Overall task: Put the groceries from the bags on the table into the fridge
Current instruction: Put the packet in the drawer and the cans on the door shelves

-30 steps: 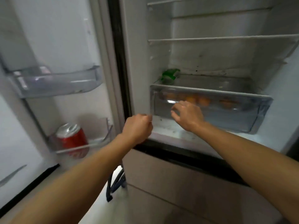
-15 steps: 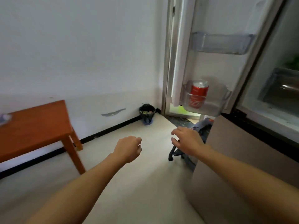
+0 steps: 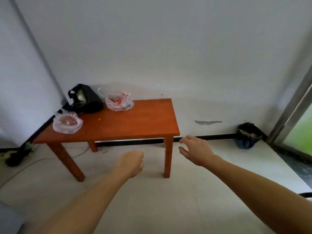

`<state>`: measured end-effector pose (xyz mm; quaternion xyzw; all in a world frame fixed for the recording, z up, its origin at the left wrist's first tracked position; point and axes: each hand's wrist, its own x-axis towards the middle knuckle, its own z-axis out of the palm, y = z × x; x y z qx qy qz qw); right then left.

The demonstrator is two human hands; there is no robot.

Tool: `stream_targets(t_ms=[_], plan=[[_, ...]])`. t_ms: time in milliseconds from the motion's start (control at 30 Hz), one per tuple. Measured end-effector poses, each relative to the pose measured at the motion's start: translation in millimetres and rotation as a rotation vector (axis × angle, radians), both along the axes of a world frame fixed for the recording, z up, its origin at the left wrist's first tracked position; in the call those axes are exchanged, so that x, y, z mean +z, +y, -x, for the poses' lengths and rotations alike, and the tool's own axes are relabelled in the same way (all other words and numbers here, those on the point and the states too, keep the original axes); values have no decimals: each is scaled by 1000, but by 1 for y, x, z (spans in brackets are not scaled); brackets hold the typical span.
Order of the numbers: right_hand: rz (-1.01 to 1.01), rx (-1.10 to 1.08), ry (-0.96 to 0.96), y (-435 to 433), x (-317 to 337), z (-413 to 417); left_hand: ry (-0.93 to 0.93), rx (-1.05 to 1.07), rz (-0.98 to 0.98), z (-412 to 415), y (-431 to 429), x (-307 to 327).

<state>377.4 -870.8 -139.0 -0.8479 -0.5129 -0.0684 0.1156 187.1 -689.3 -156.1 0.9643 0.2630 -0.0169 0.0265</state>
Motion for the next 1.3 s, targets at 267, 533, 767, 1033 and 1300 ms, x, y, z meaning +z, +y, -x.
stream_targets(t_ms=[267, 533, 767, 1033, 1300], plan=[[28, 165, 31, 172, 3, -11, -4, 183, 23, 16, 130, -8], [75, 216, 41, 347, -5, -73, -37, 255, -9, -34, 271, 0], [159, 305, 4, 479, -8, -91, -93, 294, 1, -45, 375, -2], [221, 239, -36, 609, -37, -119, -105, 224, 13, -77, 523, -26], [295, 33, 31, 723, -43, -147, -68, 38, 6, -123, 672, -24]])
